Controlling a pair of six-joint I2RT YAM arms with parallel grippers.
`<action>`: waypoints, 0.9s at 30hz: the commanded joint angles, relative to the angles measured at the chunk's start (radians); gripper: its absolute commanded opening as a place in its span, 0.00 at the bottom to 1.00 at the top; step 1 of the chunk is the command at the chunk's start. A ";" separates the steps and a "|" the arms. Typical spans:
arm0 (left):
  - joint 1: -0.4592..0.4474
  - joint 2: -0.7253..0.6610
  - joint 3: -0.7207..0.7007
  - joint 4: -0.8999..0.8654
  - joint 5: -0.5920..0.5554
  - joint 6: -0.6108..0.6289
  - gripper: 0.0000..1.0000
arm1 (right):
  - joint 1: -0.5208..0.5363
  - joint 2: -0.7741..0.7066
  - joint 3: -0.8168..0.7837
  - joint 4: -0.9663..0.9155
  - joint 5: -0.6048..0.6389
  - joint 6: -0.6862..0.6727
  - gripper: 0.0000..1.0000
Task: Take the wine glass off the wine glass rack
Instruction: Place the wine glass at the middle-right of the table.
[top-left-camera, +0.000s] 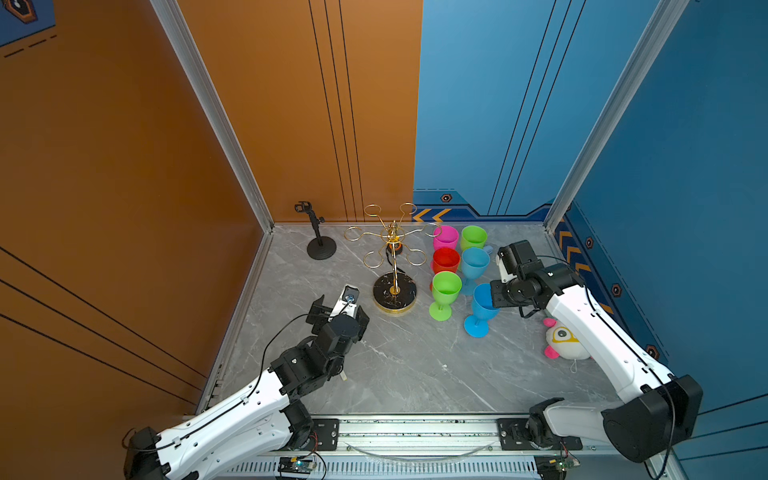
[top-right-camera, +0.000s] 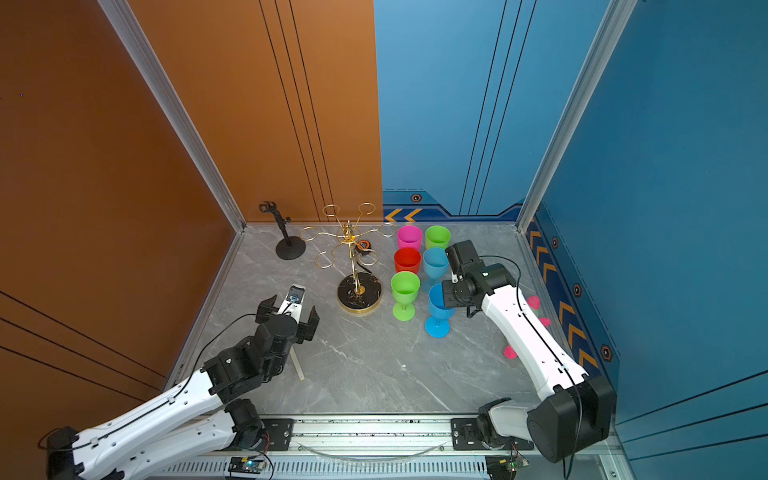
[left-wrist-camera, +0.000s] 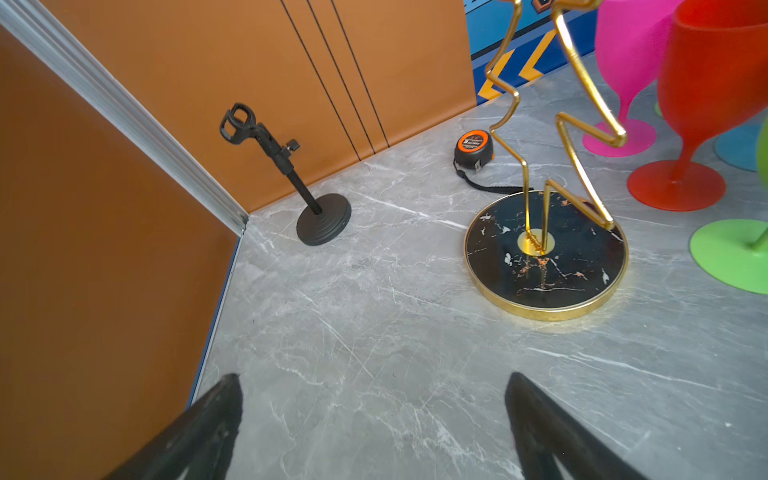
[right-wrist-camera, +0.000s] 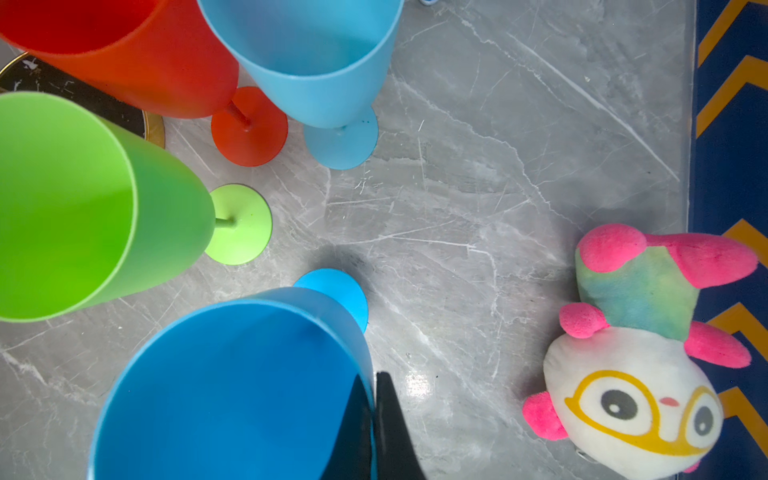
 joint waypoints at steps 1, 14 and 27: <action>0.056 0.001 0.013 -0.035 0.069 -0.065 0.98 | -0.008 0.030 0.029 0.045 0.033 -0.015 0.00; 0.158 0.028 -0.003 -0.005 0.157 -0.101 0.98 | -0.010 0.129 0.066 0.105 0.052 -0.024 0.00; 0.164 0.017 -0.015 0.002 0.158 -0.100 0.98 | -0.018 0.200 0.101 0.134 0.033 -0.029 0.00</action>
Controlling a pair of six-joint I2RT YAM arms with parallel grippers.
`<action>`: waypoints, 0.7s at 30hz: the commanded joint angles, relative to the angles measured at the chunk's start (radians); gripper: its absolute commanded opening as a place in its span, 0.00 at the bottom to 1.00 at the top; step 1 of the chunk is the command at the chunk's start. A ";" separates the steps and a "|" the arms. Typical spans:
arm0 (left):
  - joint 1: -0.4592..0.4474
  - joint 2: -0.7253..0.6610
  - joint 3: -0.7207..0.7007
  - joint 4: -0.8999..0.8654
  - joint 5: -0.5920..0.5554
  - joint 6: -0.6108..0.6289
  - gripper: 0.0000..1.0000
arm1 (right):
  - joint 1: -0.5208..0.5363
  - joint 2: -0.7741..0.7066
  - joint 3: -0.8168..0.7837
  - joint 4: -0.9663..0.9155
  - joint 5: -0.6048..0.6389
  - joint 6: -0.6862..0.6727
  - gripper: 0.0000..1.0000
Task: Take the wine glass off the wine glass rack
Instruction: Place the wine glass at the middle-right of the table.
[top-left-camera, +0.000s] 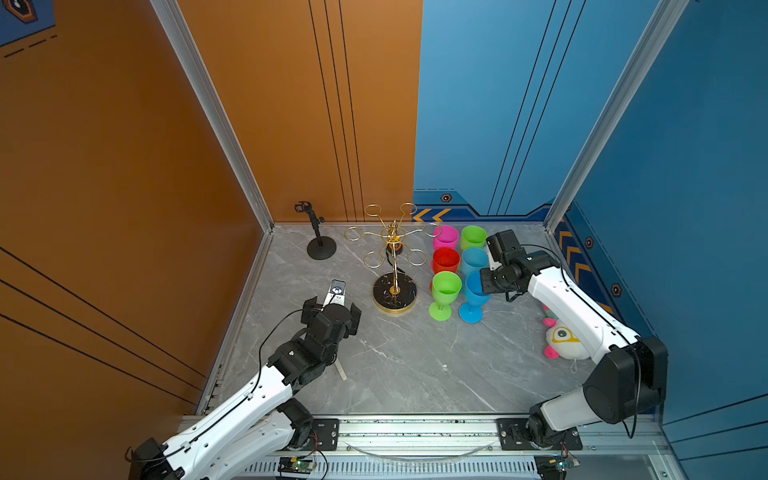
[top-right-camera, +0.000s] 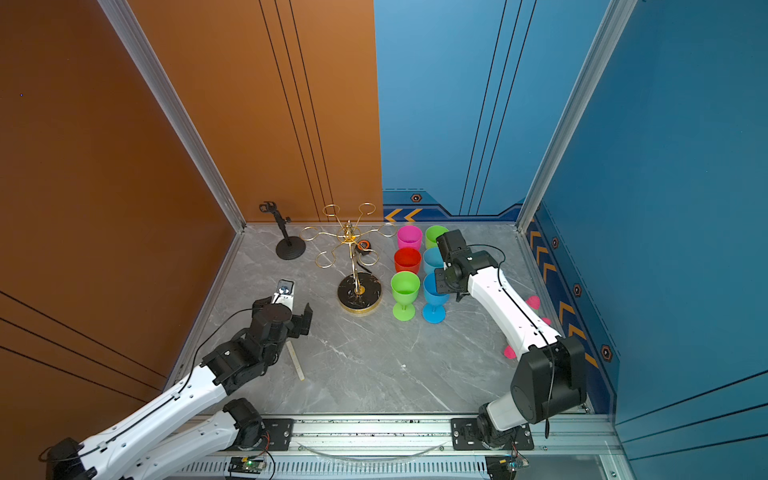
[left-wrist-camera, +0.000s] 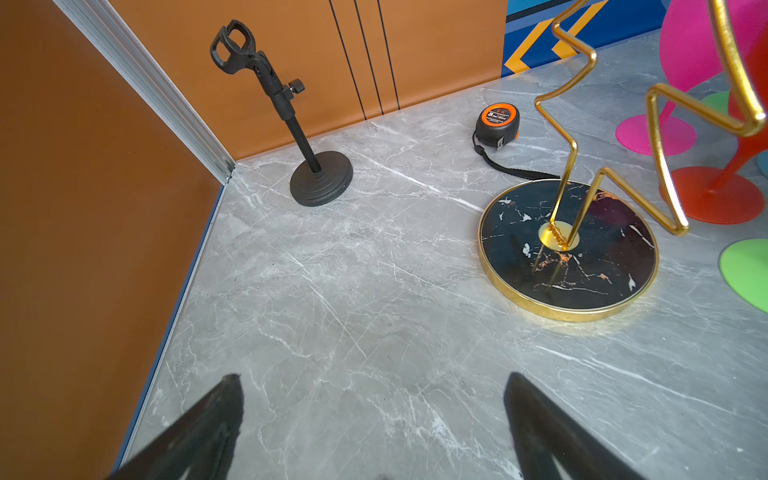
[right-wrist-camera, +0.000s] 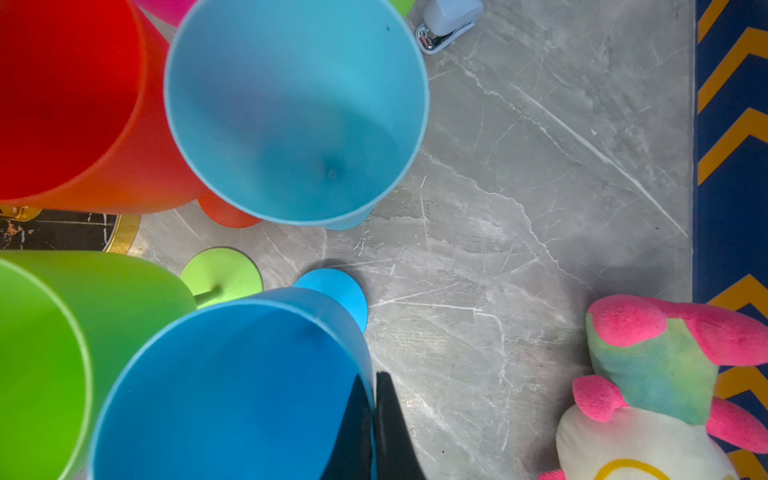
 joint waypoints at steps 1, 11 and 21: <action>0.010 -0.013 -0.015 0.017 0.012 -0.015 0.98 | -0.009 0.019 0.032 0.017 0.007 -0.012 0.00; 0.011 -0.013 -0.022 0.022 0.011 -0.013 0.98 | -0.015 0.050 0.042 0.029 -0.013 -0.014 0.03; 0.013 -0.015 -0.031 0.032 0.010 -0.007 0.98 | -0.018 0.060 0.053 0.028 -0.028 -0.012 0.13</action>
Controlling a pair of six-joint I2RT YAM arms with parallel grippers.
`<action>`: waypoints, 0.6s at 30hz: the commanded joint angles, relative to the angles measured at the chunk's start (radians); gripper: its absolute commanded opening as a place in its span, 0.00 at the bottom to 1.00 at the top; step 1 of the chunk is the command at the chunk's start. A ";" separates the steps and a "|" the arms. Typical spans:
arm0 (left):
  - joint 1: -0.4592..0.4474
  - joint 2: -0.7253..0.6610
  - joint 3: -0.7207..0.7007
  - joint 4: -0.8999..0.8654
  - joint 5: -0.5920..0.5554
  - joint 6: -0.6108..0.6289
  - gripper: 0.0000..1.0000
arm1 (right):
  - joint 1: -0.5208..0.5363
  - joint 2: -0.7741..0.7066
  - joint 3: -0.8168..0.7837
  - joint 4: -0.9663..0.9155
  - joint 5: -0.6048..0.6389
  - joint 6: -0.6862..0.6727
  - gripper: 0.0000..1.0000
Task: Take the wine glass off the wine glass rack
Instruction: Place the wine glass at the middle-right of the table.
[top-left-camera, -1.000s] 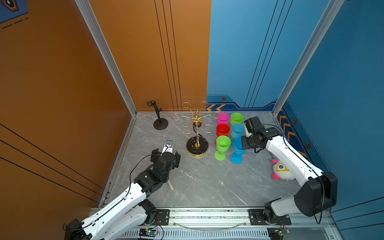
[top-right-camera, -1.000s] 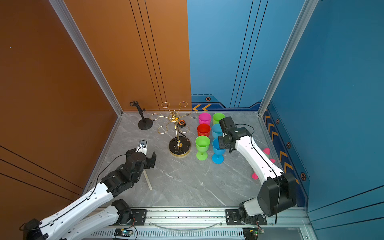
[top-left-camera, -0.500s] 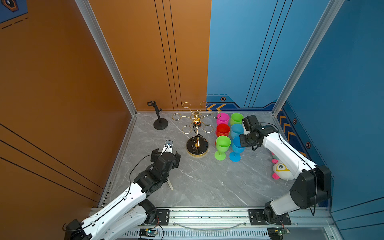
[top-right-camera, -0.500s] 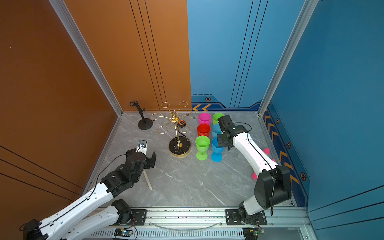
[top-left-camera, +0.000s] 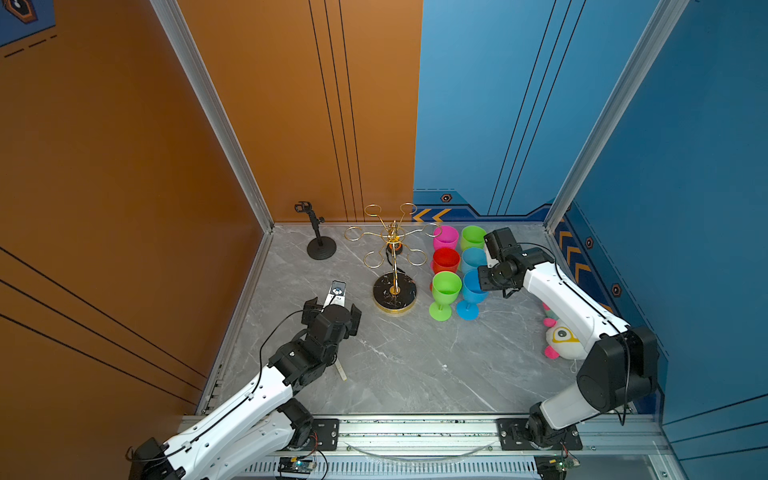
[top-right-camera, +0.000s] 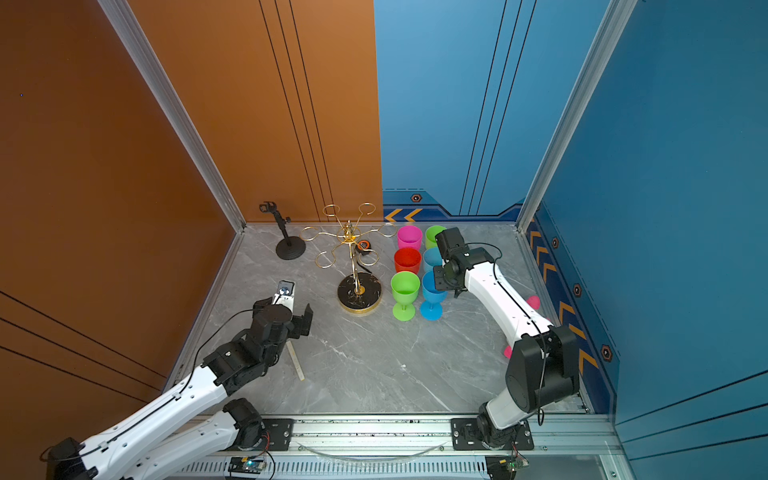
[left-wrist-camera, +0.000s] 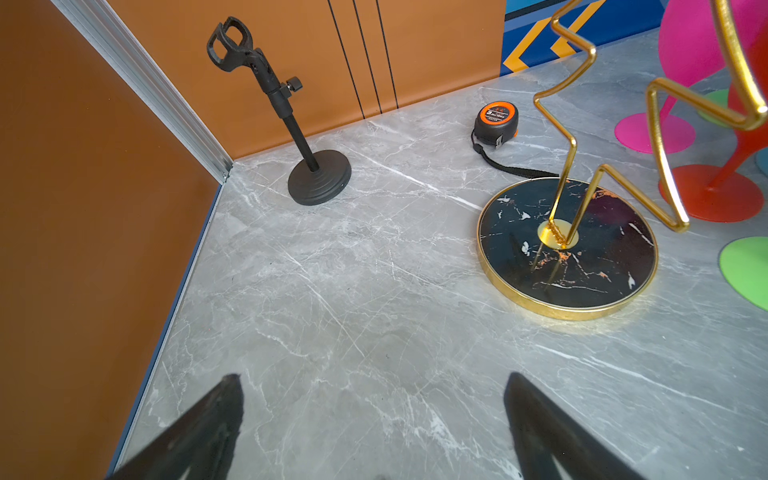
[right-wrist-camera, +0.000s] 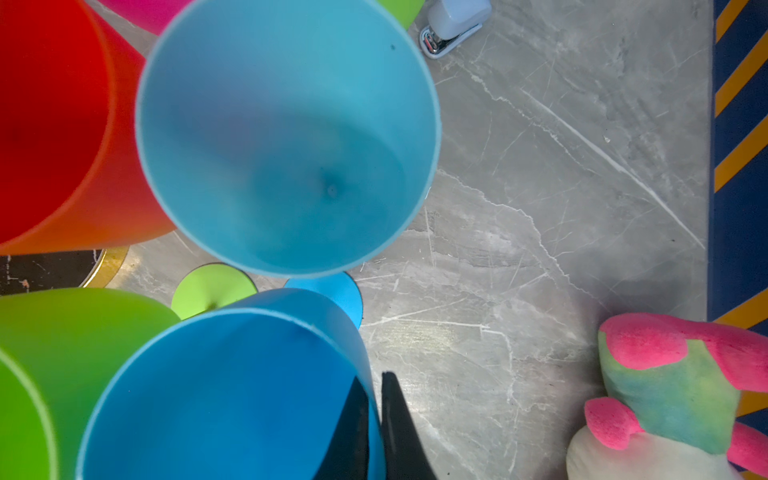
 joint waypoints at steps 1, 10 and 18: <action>0.011 -0.012 -0.017 0.019 0.007 -0.008 0.98 | -0.005 0.006 0.028 0.001 -0.014 -0.004 0.15; 0.034 -0.001 -0.012 0.028 0.028 -0.002 0.98 | -0.009 -0.056 0.037 -0.024 -0.004 -0.009 0.43; 0.158 0.033 -0.046 0.147 0.102 -0.007 0.98 | -0.040 -0.148 0.022 -0.014 -0.026 -0.014 0.65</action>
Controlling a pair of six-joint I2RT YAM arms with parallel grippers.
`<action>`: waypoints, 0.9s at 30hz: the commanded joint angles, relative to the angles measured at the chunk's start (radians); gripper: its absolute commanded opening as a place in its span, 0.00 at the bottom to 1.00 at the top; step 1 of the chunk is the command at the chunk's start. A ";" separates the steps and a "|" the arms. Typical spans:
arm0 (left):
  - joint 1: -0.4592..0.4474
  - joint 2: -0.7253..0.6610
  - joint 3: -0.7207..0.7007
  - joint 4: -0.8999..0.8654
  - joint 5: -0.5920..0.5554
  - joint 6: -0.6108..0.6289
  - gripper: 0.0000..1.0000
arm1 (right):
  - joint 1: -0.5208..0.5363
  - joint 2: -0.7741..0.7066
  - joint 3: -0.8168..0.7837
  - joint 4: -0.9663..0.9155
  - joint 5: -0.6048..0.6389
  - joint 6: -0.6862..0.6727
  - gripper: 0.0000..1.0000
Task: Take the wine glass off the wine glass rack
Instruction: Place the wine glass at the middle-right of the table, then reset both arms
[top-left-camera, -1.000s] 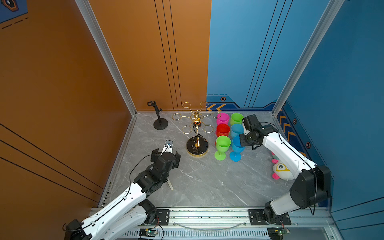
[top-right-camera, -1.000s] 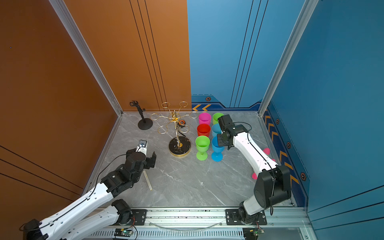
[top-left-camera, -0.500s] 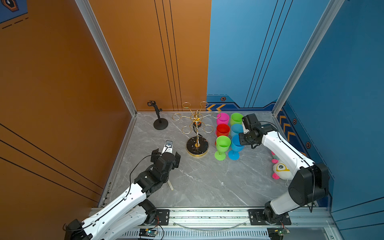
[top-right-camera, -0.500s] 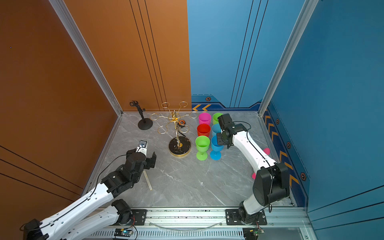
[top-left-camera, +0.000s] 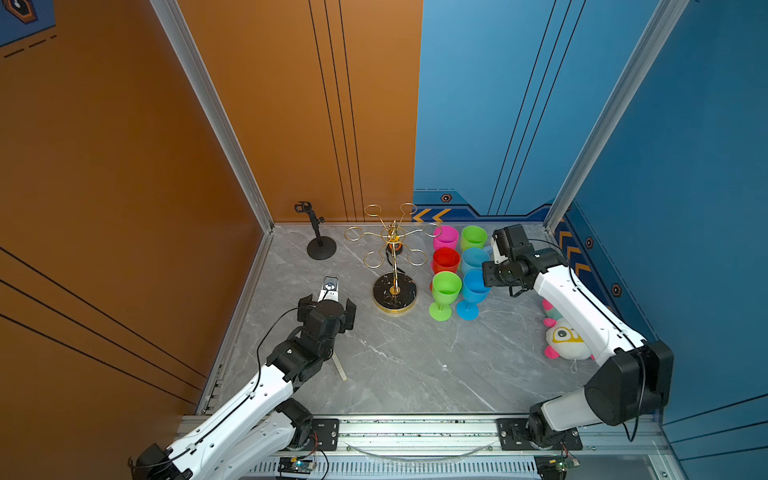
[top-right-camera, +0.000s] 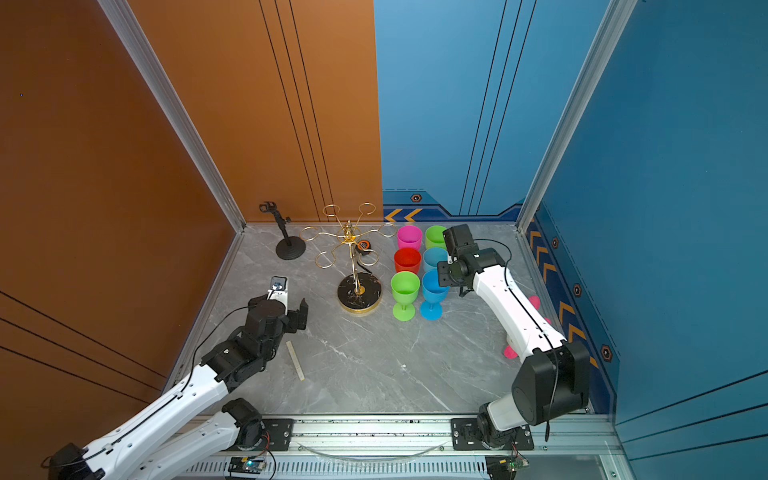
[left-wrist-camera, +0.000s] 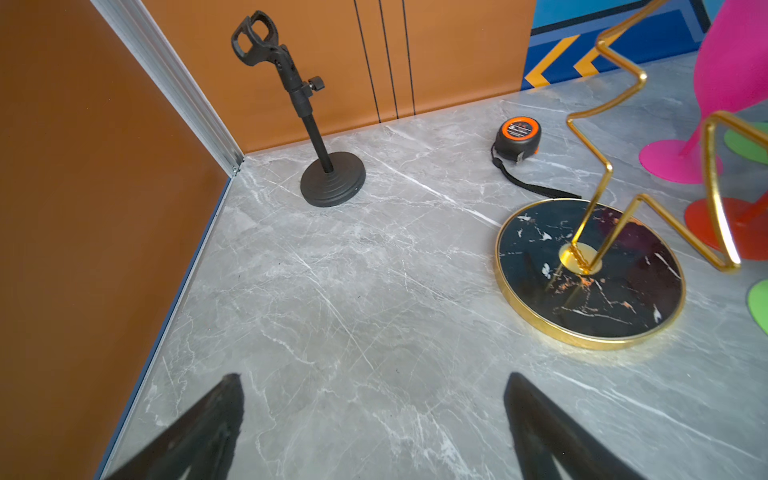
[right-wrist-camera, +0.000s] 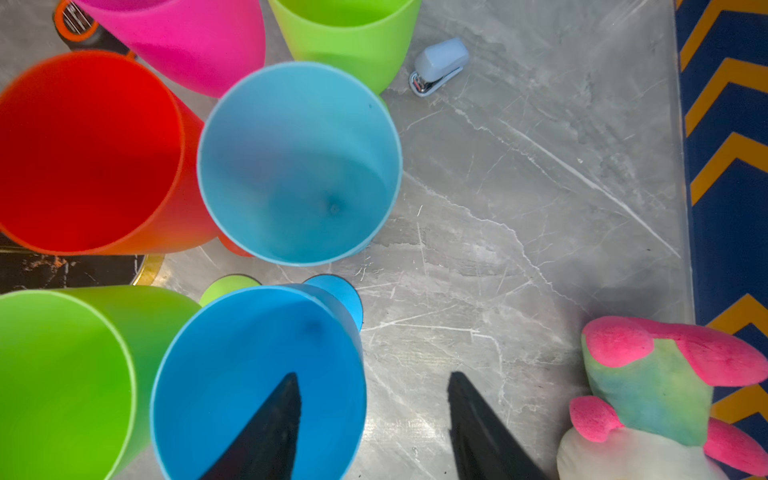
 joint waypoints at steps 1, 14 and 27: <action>0.056 0.022 -0.032 0.081 0.049 -0.007 0.98 | -0.019 -0.061 0.007 -0.001 -0.009 -0.002 0.68; 0.311 0.203 -0.123 0.383 0.193 0.050 0.98 | -0.176 -0.237 -0.322 0.453 0.024 0.011 0.94; 0.443 0.451 -0.177 0.684 0.298 0.128 0.98 | -0.230 -0.145 -0.721 1.068 0.187 0.002 1.00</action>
